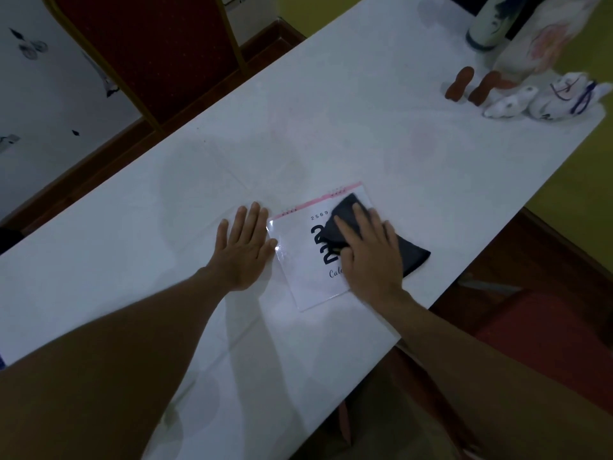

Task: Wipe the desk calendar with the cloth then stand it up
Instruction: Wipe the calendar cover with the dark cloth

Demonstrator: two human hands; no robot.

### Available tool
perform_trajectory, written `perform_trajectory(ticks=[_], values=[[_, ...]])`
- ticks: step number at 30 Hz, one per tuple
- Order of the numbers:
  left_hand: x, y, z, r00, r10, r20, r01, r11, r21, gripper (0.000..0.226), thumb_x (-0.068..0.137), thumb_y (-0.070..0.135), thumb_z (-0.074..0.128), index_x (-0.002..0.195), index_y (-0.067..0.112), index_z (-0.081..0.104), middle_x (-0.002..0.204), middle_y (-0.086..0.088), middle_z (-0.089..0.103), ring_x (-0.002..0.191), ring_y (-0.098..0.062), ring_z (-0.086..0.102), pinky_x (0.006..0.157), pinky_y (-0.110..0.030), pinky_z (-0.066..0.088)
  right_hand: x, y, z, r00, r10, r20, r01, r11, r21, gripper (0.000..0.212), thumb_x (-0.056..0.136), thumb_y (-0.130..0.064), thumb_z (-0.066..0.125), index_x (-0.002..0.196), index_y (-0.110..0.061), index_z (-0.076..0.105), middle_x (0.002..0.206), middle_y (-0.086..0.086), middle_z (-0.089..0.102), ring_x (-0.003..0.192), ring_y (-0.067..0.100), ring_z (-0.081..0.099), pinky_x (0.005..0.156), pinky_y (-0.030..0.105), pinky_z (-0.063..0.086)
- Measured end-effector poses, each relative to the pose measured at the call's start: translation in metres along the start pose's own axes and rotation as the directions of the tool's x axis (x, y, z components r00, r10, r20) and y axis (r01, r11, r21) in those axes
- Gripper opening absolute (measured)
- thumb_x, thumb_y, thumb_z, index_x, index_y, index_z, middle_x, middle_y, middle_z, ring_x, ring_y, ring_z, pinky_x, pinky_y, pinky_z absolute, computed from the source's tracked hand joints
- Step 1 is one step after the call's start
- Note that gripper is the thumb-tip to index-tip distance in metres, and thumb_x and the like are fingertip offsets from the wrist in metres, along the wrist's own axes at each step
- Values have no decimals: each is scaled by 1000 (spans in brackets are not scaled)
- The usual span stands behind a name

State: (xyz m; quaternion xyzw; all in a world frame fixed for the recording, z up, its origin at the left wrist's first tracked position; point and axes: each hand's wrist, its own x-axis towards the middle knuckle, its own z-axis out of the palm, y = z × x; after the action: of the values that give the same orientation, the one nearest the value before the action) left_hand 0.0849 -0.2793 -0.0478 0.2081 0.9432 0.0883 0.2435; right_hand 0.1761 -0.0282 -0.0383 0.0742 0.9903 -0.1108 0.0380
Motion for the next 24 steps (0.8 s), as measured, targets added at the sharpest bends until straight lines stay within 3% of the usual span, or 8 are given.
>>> perform_trajectory(ticks=[4, 6, 9, 11, 14, 18, 21, 24], values=[[-1, 3, -2, 1000, -8, -4, 8, 1000, 3, 67, 97, 56, 4, 153, 25, -19, 160, 8, -28, 145, -12, -28, 120, -47, -9, 4, -31, 2, 984, 177, -14, -177, 984, -7, 57, 94, -27, 40, 151, -30, 38, 166, 5, 23, 151, 35, 20, 120, 52, 19], [-1, 3, -2, 1000, -6, -7, 6, 1000, 14, 70, 94, 58, 0, 154, 24, -17, 161, 6, -26, 147, -15, -25, 120, -47, -8, -8, -38, 8, 999, -51, 7, 52, 998, -38, 57, 92, -28, 42, 149, -29, 42, 164, 7, 27, 149, 37, 24, 118, 54, 22], [-1, 1, -2, 1000, 8, 10, -8, 1000, 5, 76, 89, 63, -7, 153, 24, -19, 159, 6, -29, 143, -14, -31, 120, -47, -10, -20, -23, 12, 874, -480, 75, 485, 873, -60, 55, 92, -28, 37, 146, -32, 43, 162, 3, 33, 149, 31, 27, 120, 51, 21], [0, 0, -1, 1000, 3, 2, -3, 1000, -2, 78, 87, 65, -10, 153, 25, -19, 160, 7, -28, 144, -14, -29, 120, -48, -9, -11, -5, 8, 842, -531, 88, 537, 841, -61, 56, 90, -25, 38, 144, -33, 48, 160, 1, 36, 148, 29, 29, 119, 50, 22], [0, 0, 1, 1000, -8, -18, 8, 1000, 0, 79, 86, 65, -10, 153, 26, -17, 161, 8, -25, 146, -13, -25, 120, -48, -6, 14, 10, -1, 982, -185, 43, 186, 982, -35, 57, 90, -25, 36, 145, -31, 48, 162, 2, 33, 148, 30, 30, 118, 52, 23], [0, 0, 1, 1000, -5, -23, 5, 1000, -11, 78, 87, 65, -8, 154, 26, -16, 161, 9, -26, 144, -10, -26, 120, -47, -7, 32, -13, -4, 980, 198, -24, -197, 980, 37, 55, 94, -27, 37, 149, -28, 41, 164, 5, 27, 149, 34, 24, 118, 53, 22], [0, 2, 0, 1000, -10, -11, 10, 1000, -12, 77, 88, 64, -7, 153, 26, -18, 160, 9, -28, 143, -10, -29, 119, -46, -10, 17, -30, 6, 998, -54, -29, 53, 998, -26, 56, 90, -26, 42, 146, -25, 45, 162, 7, 32, 146, 37, 29, 116, 53, 26], [0, 2, -2, 1000, -5, 15, 5, 1000, 3, 74, 89, 62, -5, 152, 25, -21, 159, 7, -30, 143, -12, -31, 120, -46, -11, -1, -25, 12, 895, -442, 52, 444, 894, -50, 54, 91, -25, 41, 145, -27, 47, 160, 3, 37, 147, 31, 31, 118, 50, 24]])
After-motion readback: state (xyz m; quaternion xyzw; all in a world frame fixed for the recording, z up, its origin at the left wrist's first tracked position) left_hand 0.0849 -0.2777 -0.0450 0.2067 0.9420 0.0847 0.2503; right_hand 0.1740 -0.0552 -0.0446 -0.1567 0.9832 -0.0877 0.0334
